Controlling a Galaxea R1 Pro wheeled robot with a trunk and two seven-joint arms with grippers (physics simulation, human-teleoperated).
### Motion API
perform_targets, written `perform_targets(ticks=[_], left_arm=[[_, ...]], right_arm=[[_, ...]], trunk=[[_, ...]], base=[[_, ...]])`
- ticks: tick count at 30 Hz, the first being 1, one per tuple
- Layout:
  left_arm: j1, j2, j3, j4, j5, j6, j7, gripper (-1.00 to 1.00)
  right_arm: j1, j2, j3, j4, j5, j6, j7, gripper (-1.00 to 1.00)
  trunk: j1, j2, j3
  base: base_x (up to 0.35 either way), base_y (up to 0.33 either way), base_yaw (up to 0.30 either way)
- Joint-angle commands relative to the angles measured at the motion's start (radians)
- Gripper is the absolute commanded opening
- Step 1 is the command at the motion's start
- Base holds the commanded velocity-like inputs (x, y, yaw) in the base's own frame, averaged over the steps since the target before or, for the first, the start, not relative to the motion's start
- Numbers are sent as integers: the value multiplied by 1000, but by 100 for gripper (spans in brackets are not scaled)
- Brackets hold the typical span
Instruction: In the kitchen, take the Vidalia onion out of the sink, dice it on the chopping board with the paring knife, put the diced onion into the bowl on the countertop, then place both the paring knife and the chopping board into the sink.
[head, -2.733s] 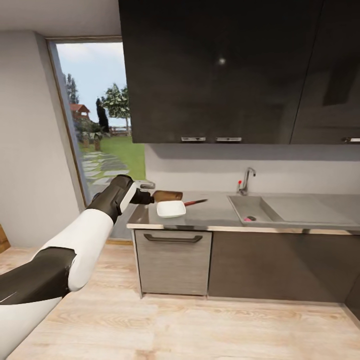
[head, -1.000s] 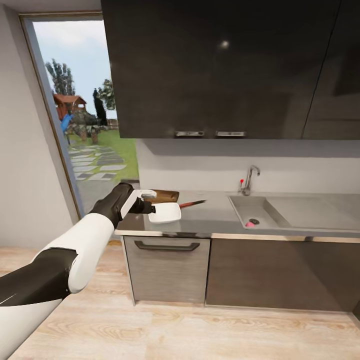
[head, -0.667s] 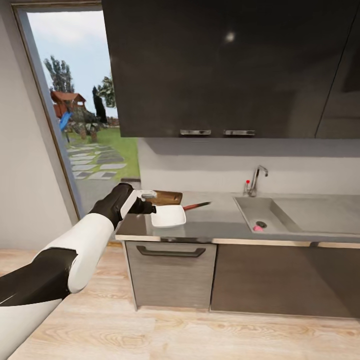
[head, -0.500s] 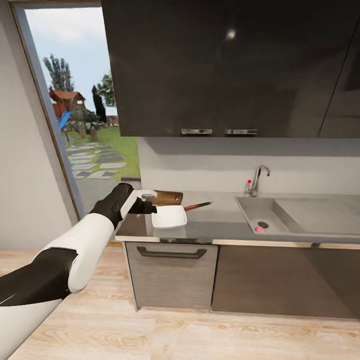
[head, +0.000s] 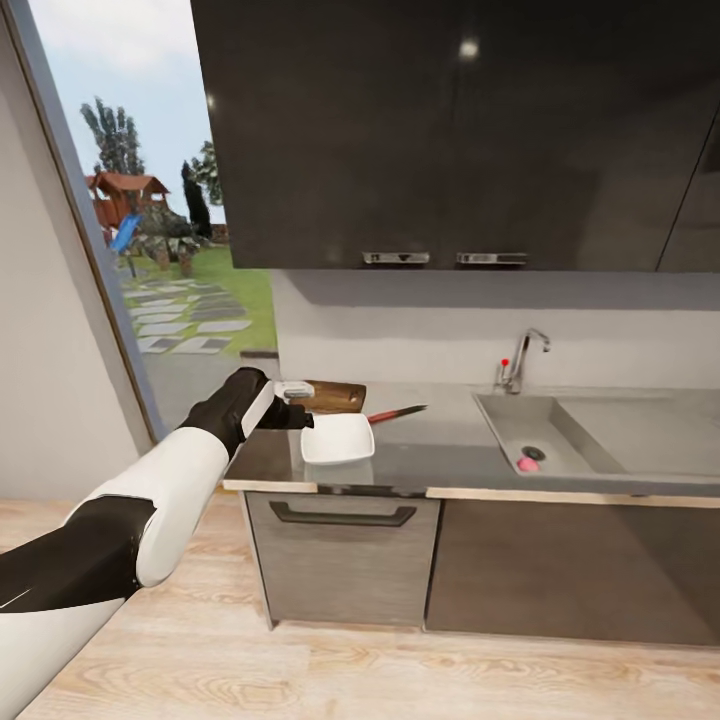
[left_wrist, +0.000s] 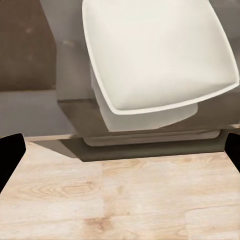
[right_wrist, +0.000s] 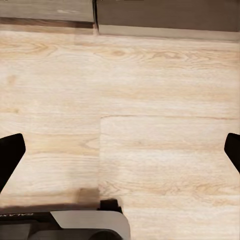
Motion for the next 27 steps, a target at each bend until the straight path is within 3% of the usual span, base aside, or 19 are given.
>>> perform_targets(ticks=[1,14,27], left_arm=[[-1,1,-6,0,7,4,2,100],[0,0,-7,12,8,4,2,100],[16,-4,-6,11,9,4,2,100]], right_arm=[[0,0,0,-1,0,-2,-2,100],[0,0,0,-1,0,-2,-2,100],[0,0,0,-1,0,-2,-2,100]], trunk=[[1,-2,-4],[1,-2,-23],[1,-2,-42]], base=[[130,0,0],[107,0,0],[9,0,0]])
